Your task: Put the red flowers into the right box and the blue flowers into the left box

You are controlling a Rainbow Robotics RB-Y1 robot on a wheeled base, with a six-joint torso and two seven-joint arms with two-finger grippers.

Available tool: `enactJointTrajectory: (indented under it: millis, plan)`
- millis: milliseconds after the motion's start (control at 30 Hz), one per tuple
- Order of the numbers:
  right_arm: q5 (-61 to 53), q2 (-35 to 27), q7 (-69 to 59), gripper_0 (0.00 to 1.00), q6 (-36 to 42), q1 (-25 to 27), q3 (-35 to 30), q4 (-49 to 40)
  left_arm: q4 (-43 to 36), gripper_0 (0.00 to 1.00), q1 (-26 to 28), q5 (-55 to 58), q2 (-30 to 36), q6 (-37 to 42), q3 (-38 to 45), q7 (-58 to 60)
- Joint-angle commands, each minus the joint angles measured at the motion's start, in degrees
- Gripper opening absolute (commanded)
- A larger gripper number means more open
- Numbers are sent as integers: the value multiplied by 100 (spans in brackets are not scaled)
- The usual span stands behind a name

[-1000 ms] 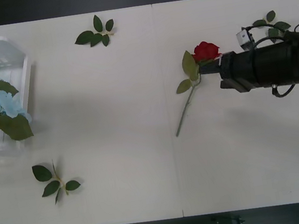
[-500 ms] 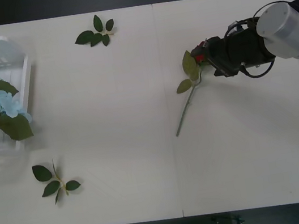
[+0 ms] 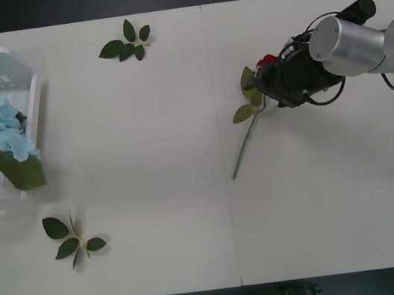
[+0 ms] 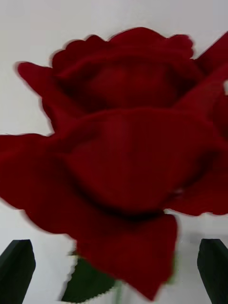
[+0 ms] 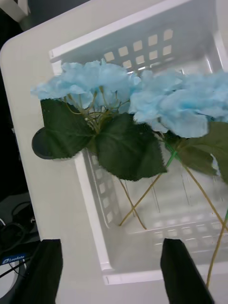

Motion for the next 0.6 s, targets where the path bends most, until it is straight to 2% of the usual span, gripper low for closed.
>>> enactJointTrajectory:
  millis: [33,133,300,467,600]
  plan:
    - [687,58,30,100,482,-97,-268,485,-173,100,-153,447,22,160,-69,227]
    - [1232,84,39,100,939,-97,-505,679,-164,100,-162,1273,-13,371,-298,-63]
    - [1883,207,-49,100,1370,-97,-778,890,-164,100,-153,2513,-321,-113,-1107,-133]
    - [2059,568,-181,100,1563,-97,-822,1356,-164,100,-267,3110,-839,-693,-1862,-643]
    - [2085,902,-436,100,1730,-89,-813,1813,-164,100,-452,3189,-1332,-851,-2205,-713]
